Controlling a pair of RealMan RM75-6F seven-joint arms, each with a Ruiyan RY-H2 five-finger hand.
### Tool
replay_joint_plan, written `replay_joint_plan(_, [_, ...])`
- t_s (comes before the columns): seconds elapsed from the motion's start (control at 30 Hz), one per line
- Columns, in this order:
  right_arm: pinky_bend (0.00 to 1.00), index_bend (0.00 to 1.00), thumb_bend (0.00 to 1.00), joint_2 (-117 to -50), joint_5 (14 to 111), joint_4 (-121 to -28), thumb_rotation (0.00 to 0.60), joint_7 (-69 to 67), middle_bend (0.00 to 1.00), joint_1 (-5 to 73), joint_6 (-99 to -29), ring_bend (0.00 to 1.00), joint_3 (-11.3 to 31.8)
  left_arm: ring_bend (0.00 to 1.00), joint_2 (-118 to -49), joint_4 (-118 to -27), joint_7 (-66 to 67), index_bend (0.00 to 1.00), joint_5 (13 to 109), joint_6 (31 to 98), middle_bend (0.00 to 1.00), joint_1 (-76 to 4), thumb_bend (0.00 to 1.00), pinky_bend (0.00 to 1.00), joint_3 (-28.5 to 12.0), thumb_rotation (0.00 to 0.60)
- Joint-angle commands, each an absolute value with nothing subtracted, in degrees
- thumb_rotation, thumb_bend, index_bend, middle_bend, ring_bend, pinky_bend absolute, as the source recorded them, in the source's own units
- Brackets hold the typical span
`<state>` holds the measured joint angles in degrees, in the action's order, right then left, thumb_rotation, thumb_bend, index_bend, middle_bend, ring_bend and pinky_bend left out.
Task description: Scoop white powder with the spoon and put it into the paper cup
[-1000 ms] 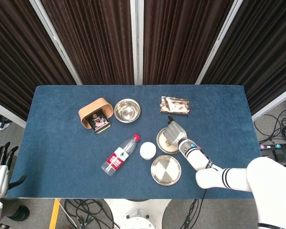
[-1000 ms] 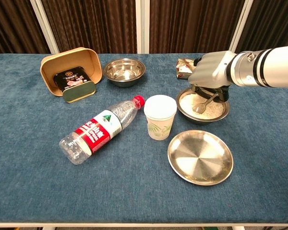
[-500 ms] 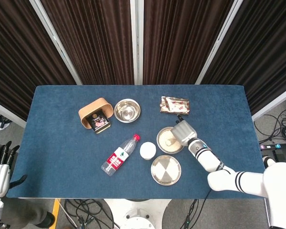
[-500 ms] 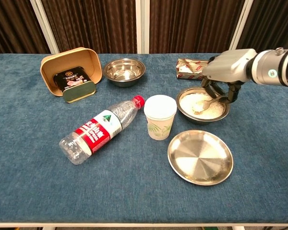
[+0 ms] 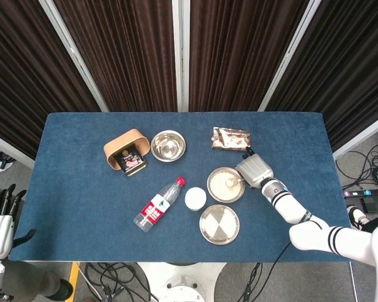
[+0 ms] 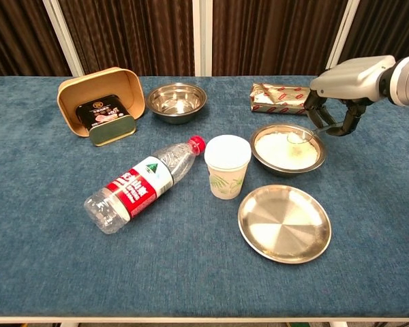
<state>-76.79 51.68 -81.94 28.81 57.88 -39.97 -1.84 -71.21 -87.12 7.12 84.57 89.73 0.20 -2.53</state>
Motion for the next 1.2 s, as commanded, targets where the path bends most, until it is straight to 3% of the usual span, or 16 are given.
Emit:
replay_joint_plan(0.03, [0.02,0.60,0.34,-74.9,52.5,-84.3,0.600,27.8,0.56,58.6,-38.9,0.20,-0.7,0.06,-71.3,-87.1,7.3,0.18,84.7,90.1,0.12,0.4,0.14,0.00,-2.4,0.600])
replay_joint_plan(0.47, [0.01,0.60,0.34,-69.8,53.4,-94.2,0.600,25.6,0.56,64.2,-33.7,0.20,3.8,0.06,-70.9,-87.6,7.3,0.18,84.3,89.9,0.12,0.2,0.14,0.00,-2.7,0.600])
replay_joint_plan(0.7, [0.01,0.60,0.34,-71.3,52.0,-94.7,0.600,32.1,0.56,68.9,-33.3,0.21,1.6,0.06,-71.2,-87.1,6.7,0.18,84.3,90.1,0.12,0.5,0.14,0.00,-2.6,0.600])
replay_joint_plan(0.9, [0.00,0.60,0.34,-74.5,49.5,-94.5,0.600,42.4,0.56,72.1,-38.5,0.21,-2.3,0.06,-71.8,-86.2,5.7,0.18,84.2,90.3,0.12,0.8,0.14,0.00,-2.5,0.600])
replay_joint_plan(1.2, [0.00,0.60,0.33,-79.3,53.3,-96.2,0.600,62.3,0.56,73.9,-50.2,0.21,-6.7,0.06,-72.5,-84.9,4.5,0.18,84.4,90.3,0.12,0.8,0.14,0.00,-2.4,0.600])
